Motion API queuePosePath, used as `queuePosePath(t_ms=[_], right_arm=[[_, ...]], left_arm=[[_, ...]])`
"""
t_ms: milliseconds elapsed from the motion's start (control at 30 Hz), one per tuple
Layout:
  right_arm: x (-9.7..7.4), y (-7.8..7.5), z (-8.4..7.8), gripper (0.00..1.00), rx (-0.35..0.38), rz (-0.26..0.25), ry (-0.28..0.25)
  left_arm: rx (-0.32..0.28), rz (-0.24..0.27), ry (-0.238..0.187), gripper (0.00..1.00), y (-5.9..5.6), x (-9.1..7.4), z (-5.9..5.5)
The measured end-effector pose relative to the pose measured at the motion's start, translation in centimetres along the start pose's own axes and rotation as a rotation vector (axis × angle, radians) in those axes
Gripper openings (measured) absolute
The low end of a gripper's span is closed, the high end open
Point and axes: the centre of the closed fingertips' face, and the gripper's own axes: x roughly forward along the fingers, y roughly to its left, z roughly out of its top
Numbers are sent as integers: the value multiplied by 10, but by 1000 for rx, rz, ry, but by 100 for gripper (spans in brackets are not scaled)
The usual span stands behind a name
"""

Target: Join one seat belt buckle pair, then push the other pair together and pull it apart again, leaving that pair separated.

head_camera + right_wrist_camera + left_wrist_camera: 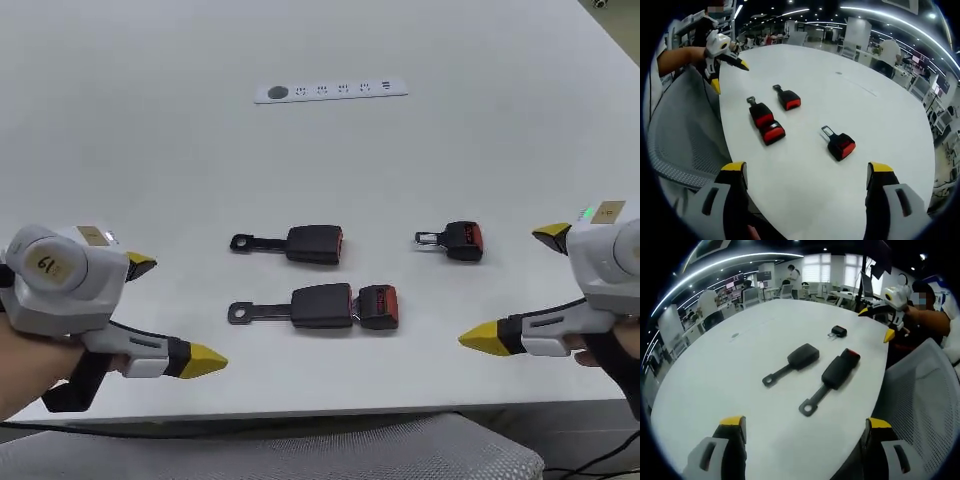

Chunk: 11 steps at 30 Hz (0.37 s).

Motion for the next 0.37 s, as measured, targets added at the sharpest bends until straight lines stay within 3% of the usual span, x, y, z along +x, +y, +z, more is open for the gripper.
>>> queuePosePath(t_ms=[67,133,200,333,367], right_arm=[[-4,0,2,100,5,-6,-6],[-3,-1,1,100,5,-9,-9],[-1,-2,-1,100,3,-10,-5],[-3,2,-2,100,0,-5,-3],[-4,4,-2,100,-3,-6,-3]], left_arm=[[0,-1,-3,100,4,1,-1],[2,0,-7,100,-1,0,4],[2,3,-11,100,6,2,1],[3,-4,-8,100,-10,0,5],[8,-6,-9,100,-7,0,1]])
